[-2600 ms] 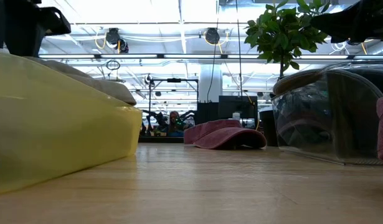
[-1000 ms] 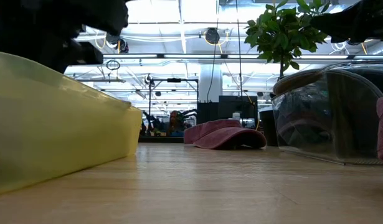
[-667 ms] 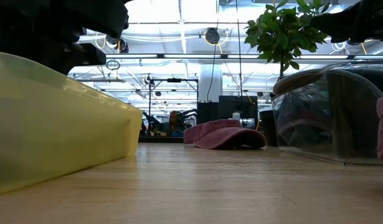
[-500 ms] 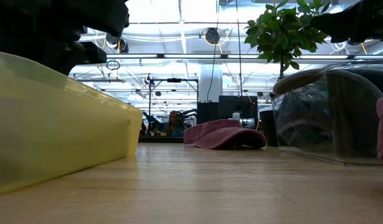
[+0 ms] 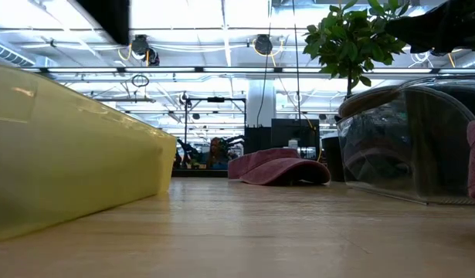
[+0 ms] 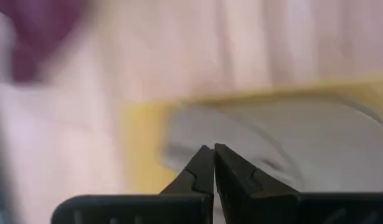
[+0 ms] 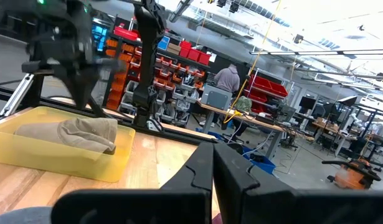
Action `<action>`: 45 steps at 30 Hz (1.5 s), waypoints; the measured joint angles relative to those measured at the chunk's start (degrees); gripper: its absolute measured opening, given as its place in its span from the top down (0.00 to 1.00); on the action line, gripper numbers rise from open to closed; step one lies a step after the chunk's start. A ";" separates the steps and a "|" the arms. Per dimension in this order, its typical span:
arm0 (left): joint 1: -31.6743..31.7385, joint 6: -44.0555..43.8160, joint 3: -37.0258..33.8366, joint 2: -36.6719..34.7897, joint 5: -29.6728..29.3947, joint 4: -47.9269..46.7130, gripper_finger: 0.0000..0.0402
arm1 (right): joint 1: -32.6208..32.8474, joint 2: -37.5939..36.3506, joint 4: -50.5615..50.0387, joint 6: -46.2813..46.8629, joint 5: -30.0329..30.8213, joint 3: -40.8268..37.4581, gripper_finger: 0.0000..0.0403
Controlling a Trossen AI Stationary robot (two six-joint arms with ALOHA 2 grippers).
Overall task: Pick & Place hat
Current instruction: Put the top red cap into the yellow bin
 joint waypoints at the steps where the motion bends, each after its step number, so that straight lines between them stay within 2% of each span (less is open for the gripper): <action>1: -0.46 0.82 1.12 0.00 -3.95 -0.65 0.95 | 0.01 -0.01 0.02 0.01 0.00 0.00 1.00; 3: -1.47 2.67 2.57 -0.83 -10.94 -1.85 0.95 | 0.00 -0.01 0.00 0.02 0.00 0.00 1.00; 5: -2.11 6.59 2.71 -3.45 -13.74 -1.86 0.95 | 0.01 0.00 0.02 0.25 -0.02 0.00 1.00; 9: -0.80 10.25 0.87 -10.98 -14.57 -0.44 0.97 | 0.00 -0.01 0.02 0.28 -0.01 0.00 1.00; 12: 1.78 12.49 -3.28 -19.18 -13.13 3.48 0.99 | 0.01 -0.02 0.02 0.28 0.00 0.00 1.00; 15: 5.01 15.33 -11.37 -29.37 -5.72 12.57 0.97 | 0.00 -0.01 0.00 0.26 -0.01 0.00 1.00; 18: 8.90 18.01 -22.35 -39.28 1.01 25.48 0.96 | -0.01 0.00 0.01 0.24 0.00 0.00 1.00; 23: 14.60 19.19 -39.79 -51.63 1.78 43.77 0.99 | -0.01 -0.01 0.02 0.06 -0.01 0.00 1.00; 26: 17.76 19.74 -46.48 -55.40 -1.03 50.67 0.97 | -0.01 -0.02 0.02 0.06 -0.02 0.00 1.00; 28: 19.93 19.22 -48.32 -56.21 -3.16 53.30 0.95 | -0.01 -0.01 0.11 0.04 0.00 0.00 1.00; 30: 22.47 16.97 -48.67 -55.95 -2.59 53.60 0.94 | -0.01 -0.02 0.49 0.04 0.00 0.00 1.00; 34: 28.11 12.18 -48.28 -52.22 6.02 53.74 0.98 | -0.01 0.00 0.93 0.04 0.00 0.00 1.00; 37: 31.60 11.65 -46.48 -47.50 10.32 54.41 0.98 | -0.01 -0.02 0.94 0.14 0.00 0.00 1.00; 40: 34.80 11.24 -43.45 -41.16 10.37 56.28 0.95 | -0.01 -0.02 0.96 0.52 -0.02 0.00 1.00; 45: 39.72 17.13 -33.29 -27.90 13.67 57.36 0.89 | -0.01 -0.01 0.97 0.66 -0.02 0.00 1.00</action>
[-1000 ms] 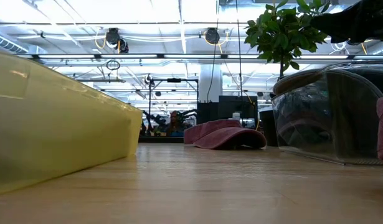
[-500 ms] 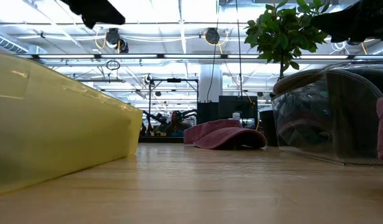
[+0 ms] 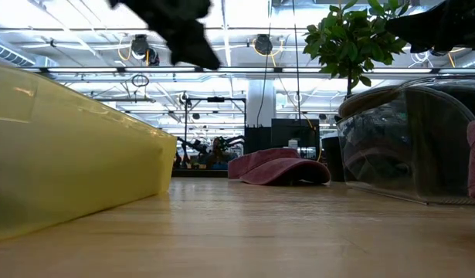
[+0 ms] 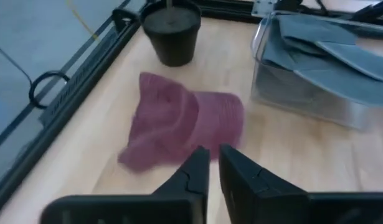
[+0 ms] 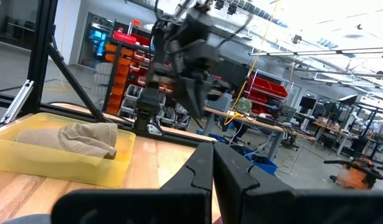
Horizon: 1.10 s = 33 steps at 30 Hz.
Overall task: Pick & Place hat
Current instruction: Put the top red cap into the yellow bin
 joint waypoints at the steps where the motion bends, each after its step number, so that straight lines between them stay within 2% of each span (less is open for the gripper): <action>1: 0.75 0.66 2.41 2.70 0.72 -0.34 0.87 | 0.00 0.01 0.00 0.01 0.01 0.00 1.00; 11: 6.02 6.13 28.77 29.88 4.16 -9.85 0.54 | 0.00 -0.01 -1.64 -0.05 0.00 0.00 1.00; 16: 8.30 6.39 41.16 40.26 11.03 -12.93 0.42 | 0.00 0.00 -1.84 -0.14 0.00 0.00 1.00; 24: 11.26 4.43 53.25 50.85 11.30 -22.24 0.39 | 0.00 -0.01 -2.43 -0.67 0.02 0.00 1.00; 33: 11.91 3.95 54.02 54.13 11.26 -26.96 0.39 | 0.00 0.00 -3.18 -1.75 0.02 0.00 1.00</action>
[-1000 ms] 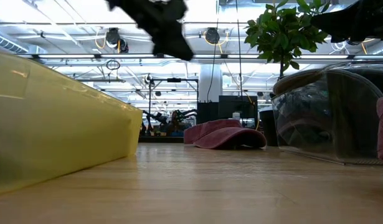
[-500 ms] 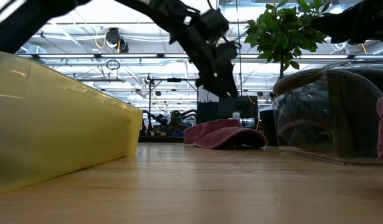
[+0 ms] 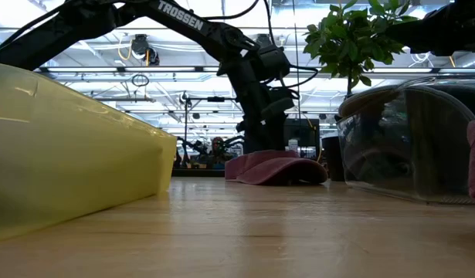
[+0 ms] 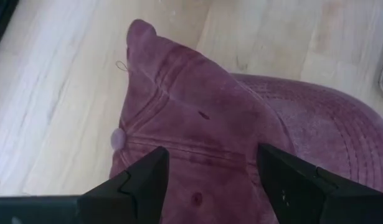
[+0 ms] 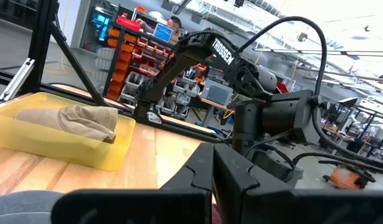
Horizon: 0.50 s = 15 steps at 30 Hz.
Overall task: Pick & Place hat
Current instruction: Put the top red cap into the yellow bin
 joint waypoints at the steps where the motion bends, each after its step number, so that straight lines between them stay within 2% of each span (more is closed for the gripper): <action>1: -0.08 0.08 -0.03 -0.05 0.21 0.07 0.39 | 0.00 -0.01 0.02 -0.09 0.00 0.00 1.00; 8: -0.83 1.60 1.28 -0.09 1.24 -1.27 0.39 | 0.00 0.00 0.02 -0.19 0.00 0.00 1.00; 15: -0.78 6.13 5.79 -0.13 2.88 -9.99 0.39 | 0.00 0.01 0.02 -0.19 0.00 0.00 1.00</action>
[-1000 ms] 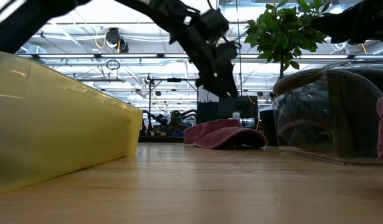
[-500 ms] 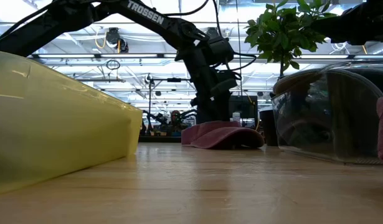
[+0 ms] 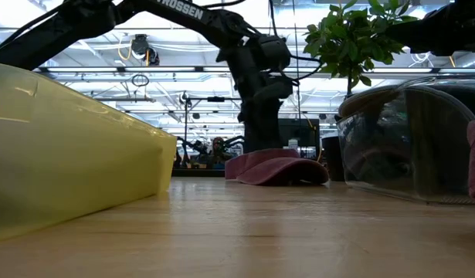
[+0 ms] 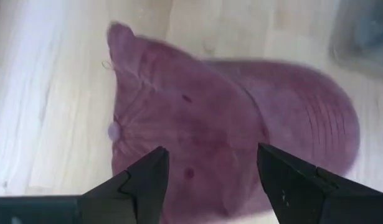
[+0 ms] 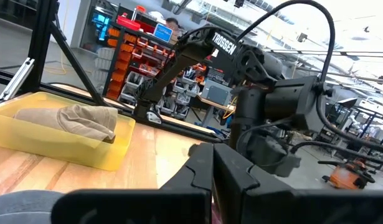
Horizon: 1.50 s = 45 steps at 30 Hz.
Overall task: Pick & Place hat
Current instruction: Put the top red cap into the yellow bin
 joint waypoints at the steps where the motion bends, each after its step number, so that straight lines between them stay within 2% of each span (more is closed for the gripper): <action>1: -0.02 0.72 0.22 -0.01 0.05 -1.19 0.39 | 0.00 -0.02 0.00 -0.02 0.00 0.00 1.00; 7: -0.13 5.97 -0.69 -0.02 0.52 -1.89 0.39 | 0.00 -0.02 0.00 -1.29 0.00 0.00 1.00; 24: -0.17 7.00 -1.84 -0.02 6.86 -0.15 0.39 | 0.00 -0.01 0.02 -2.82 0.00 0.00 1.00; 33: -0.92 7.04 -1.84 2.37 5.84 2.50 0.39 | 0.00 0.00 0.07 -3.02 0.00 0.00 1.00; 38: -1.25 7.26 -1.77 3.45 1.04 3.40 0.39 | 0.00 0.00 0.09 -3.03 0.00 0.00 1.00; 42: -0.63 7.20 -1.78 3.73 0.53 3.51 0.39 | 0.00 0.00 0.06 -3.23 0.00 0.00 1.00; 45: -0.44 8.81 -1.78 3.69 2.03 2.93 0.46 | 0.00 0.00 0.07 -3.26 -0.02 0.00 1.00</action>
